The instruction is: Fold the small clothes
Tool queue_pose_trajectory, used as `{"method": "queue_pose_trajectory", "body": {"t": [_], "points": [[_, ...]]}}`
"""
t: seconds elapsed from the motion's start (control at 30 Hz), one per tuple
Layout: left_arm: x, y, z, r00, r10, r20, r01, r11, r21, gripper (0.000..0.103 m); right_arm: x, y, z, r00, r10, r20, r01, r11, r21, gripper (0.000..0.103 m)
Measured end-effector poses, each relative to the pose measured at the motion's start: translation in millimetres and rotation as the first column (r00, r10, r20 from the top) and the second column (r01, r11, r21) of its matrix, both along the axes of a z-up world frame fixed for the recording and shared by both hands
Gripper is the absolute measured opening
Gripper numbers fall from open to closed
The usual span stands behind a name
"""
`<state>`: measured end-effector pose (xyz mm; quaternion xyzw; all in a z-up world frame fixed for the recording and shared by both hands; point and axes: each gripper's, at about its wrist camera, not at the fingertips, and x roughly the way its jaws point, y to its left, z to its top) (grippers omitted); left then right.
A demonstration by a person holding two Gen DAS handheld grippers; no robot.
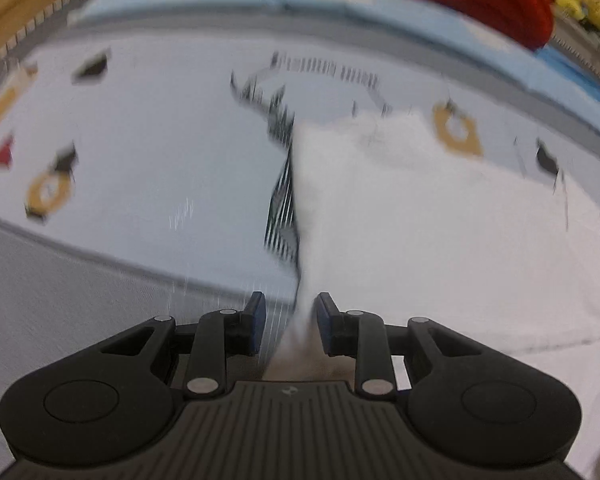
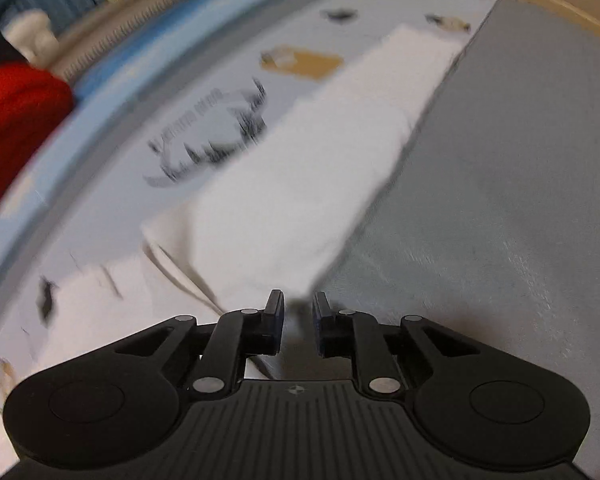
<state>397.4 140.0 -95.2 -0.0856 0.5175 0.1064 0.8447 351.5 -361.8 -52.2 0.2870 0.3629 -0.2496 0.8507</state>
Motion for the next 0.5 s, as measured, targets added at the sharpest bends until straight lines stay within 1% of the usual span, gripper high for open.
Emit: {"method": "queue_pose_trajectory", "body": {"t": [0.03,0.07,0.1,0.13,0.17,0.2,0.23,0.27,0.3,0.33,0.37,0.43,0.5], "points": [[0,-2,6,0.999,-0.007,0.034,0.007,1.000,-0.008,0.031,0,5,6,0.998,0.029,0.049,-0.028,0.999,-0.020,0.017],[0,-4,10,0.998,-0.012,0.058,0.014,1.000,-0.026,0.031,0,9,11,0.992,0.073,0.104,-0.071,0.997,-0.018,0.017],[0,-5,12,0.997,-0.018,0.075,0.021,0.999,-0.048,0.031,3,11,11,0.983,0.120,0.142,-0.123,0.992,0.010,0.017],[0,-7,13,0.996,-0.025,0.082,0.030,0.997,-0.066,0.031,8,13,6,0.972,0.174,0.160,-0.185,0.981,0.057,0.018],[1,-9,11,0.996,-0.031,0.080,0.038,0.996,-0.080,0.031,15,14,-2,0.965,0.215,0.148,-0.232,0.966,0.112,0.018],[1,-10,8,0.997,-0.033,0.071,0.039,0.995,-0.093,0.031,20,13,-11,0.965,0.232,0.120,-0.249,0.957,0.151,0.018],[1,-9,3,0.998,-0.027,0.052,0.033,0.993,-0.111,0.031,24,12,-22,0.968,0.240,0.069,-0.249,0.951,0.185,0.018],[2,-7,-3,1.000,-0.016,0.018,0.018,0.992,-0.129,0.031,27,9,-34,0.973,0.231,-0.001,-0.226,0.953,0.200,0.017],[4,-6,-10,1.000,-0.004,-0.019,0.001,0.991,-0.136,0.031,28,7,-43,0.973,0.227,-0.051,-0.212,0.955,0.208,0.015],[4,-5,-14,0.999,0.005,-0.038,-0.011,0.990,-0.142,0.031,27,3,-48,0.974,0.222,-0.054,-0.204,0.952,0.227,0.011],[5,-6,-14,0.999,0.008,-0.035,-0.013,0.990,-0.141,0.031,25,1,-46,0.976,0.215,-0.043,-0.199,0.951,0.236,0.011],[5,-11,-6,1.000,0.005,-0.008,-0.006,0.993,-0.119,0.031,25,3,-36,0.973,0.231,-0.023,-0.221,0.951,0.217,0.013],[4,-19,3,0.999,-0.027,0.035,0.030,0.994,-0.109,0.032,23,2,-26,0.971,0.237,0.019,-0.236,0.952,0.193,0.016]]}}
